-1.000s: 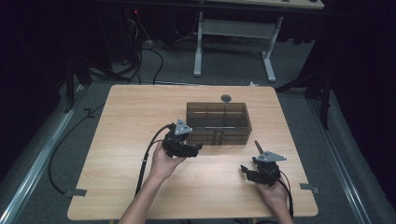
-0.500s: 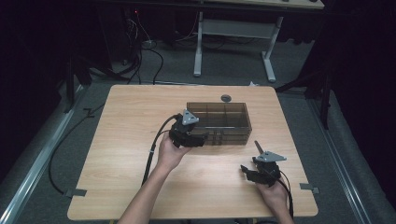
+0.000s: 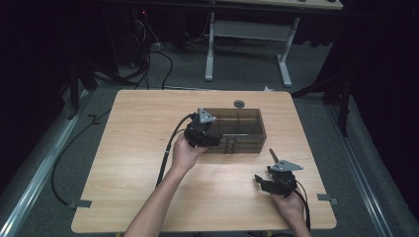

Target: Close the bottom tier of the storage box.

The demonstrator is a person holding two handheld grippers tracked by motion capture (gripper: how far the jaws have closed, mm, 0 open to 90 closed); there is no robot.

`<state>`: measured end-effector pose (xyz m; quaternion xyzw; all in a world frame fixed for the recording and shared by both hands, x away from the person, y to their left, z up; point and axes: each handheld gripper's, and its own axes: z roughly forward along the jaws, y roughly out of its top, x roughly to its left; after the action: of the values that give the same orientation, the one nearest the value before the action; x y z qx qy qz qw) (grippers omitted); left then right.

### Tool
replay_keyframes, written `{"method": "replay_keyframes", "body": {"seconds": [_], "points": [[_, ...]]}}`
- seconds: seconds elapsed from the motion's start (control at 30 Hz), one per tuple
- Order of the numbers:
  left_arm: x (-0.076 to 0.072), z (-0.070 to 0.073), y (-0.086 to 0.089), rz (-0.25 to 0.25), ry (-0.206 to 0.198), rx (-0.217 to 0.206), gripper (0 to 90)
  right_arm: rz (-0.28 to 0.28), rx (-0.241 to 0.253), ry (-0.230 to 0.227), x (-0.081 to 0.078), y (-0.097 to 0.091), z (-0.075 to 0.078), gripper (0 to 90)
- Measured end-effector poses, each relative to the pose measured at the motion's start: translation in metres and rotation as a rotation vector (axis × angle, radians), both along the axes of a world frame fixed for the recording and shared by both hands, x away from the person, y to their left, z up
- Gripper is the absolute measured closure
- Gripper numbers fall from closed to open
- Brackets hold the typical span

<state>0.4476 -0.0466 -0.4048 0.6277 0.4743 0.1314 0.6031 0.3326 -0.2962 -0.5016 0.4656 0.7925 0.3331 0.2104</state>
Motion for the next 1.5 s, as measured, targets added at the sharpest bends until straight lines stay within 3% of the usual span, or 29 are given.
{"method": "replay_keyframes", "body": {"seconds": [0.13,0.4,0.57,1.0,1.13,1.5], "points": [[0.006,-0.003,-0.001,-0.017,0.024,0.003,38.5,0.0,0.0,0.0,0.0,0.0,0.0,36.6],[0.017,-0.002,-0.005,-0.008,0.004,-0.012,39.1,0.001,0.001,0.0,0.0,0.0,0.0,36.5],[0.023,-0.002,-0.006,0.005,0.003,-0.046,39.8,0.0,0.001,0.0,0.0,0.0,0.0,36.5],[0.035,-0.01,-0.008,0.014,0.045,-0.019,39.5,0.002,0.0,-0.001,0.0,0.0,0.0,36.6],[0.034,-0.011,-0.009,0.014,0.031,-0.003,39.7,0.002,0.0,-0.001,0.0,0.0,0.0,36.6],[0.033,-0.014,-0.005,-0.007,0.01,-0.024,39.6,-0.013,0.003,-0.002,0.0,0.002,0.0,38.3]]}}
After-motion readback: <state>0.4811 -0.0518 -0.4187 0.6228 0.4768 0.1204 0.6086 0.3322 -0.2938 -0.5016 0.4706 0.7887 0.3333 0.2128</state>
